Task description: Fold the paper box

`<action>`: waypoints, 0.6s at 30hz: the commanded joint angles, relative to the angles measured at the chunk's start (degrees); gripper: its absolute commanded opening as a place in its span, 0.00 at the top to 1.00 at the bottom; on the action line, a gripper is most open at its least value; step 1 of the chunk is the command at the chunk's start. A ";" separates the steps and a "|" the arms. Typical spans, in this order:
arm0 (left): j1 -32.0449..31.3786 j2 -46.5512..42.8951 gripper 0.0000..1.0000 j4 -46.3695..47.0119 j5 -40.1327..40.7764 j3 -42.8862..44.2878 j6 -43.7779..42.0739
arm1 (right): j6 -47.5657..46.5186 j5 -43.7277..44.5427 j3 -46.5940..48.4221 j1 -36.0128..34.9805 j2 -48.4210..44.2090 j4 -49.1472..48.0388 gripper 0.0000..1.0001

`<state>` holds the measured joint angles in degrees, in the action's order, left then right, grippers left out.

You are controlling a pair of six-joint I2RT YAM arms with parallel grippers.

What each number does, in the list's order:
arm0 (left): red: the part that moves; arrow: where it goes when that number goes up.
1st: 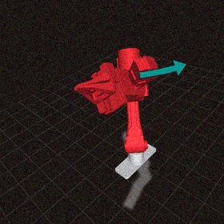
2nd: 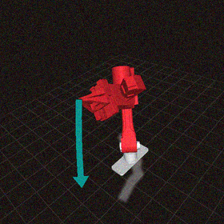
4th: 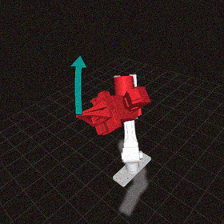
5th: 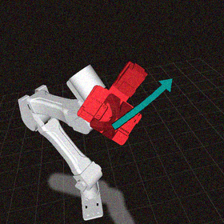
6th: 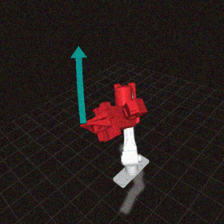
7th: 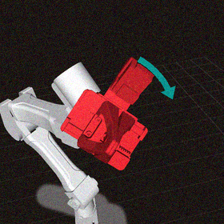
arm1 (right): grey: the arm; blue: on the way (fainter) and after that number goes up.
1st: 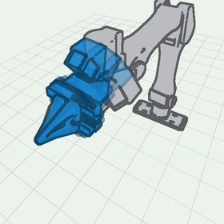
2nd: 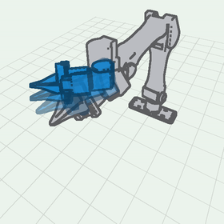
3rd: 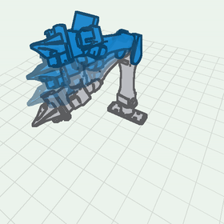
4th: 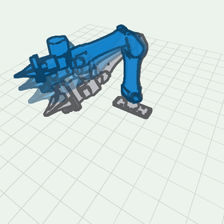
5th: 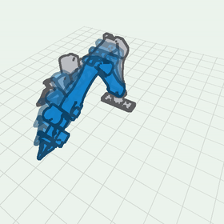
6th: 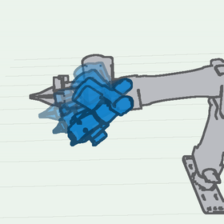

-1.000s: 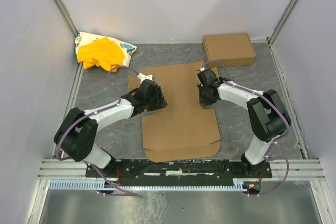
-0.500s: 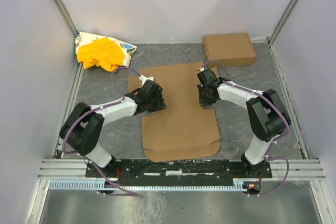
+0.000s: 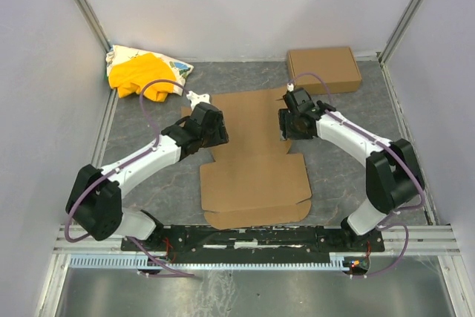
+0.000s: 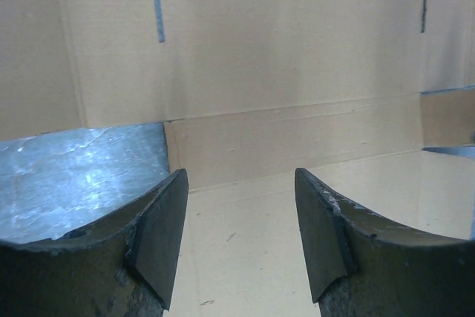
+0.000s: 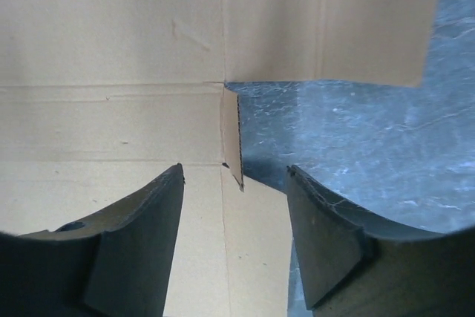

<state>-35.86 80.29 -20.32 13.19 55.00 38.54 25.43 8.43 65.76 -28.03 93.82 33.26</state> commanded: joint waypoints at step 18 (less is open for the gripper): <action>4.97 -0.39 0.34 0.05 2.41 -1.87 -2.53 | -0.63 -16.57 -1.24 11.00 -3.23 -4.04 0.59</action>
<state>-30.83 77.34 -25.54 18.46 54.57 35.05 24.51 1.34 66.50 -16.51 88.53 35.20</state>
